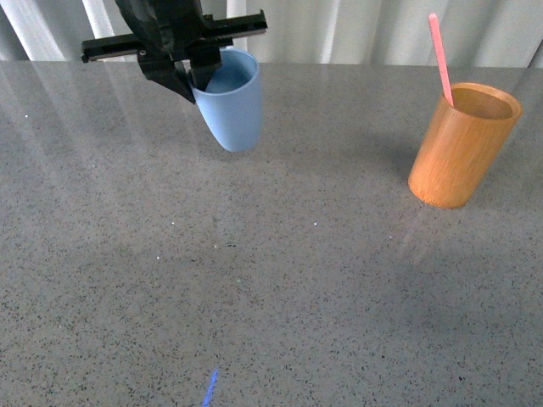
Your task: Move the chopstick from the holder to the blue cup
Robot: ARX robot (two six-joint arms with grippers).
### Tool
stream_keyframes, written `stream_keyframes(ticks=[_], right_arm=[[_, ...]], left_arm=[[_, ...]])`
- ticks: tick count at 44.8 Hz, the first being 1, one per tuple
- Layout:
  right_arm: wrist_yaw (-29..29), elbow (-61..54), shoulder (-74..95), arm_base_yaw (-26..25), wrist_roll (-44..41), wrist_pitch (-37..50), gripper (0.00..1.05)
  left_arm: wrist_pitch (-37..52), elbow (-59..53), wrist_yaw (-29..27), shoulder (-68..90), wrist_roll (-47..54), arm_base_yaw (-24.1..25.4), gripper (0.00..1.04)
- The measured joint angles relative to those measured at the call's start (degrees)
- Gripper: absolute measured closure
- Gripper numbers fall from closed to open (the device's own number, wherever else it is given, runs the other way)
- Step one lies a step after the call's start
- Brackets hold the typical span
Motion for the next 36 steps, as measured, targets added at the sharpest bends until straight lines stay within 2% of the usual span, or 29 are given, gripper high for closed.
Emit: stream_keyframes(ticks=[28,30,36], right_arm=[[0.0,0.0,0.0,0.0,0.0,0.0,0.1],[0.0,0.0,0.0,0.0,0.0,0.0,0.1],[0.0,0.0,0.0,0.0,0.0,0.0,0.1]], left_arm=[[0.5,-0.1,0.9,3.0,1.0,-2.9,1.01],[1.0,-0.2,1.2,3.0,1.0,-2.9,0.97],[2.5,-0.5,2.1,3.0,1.6,-3.0,0.72]])
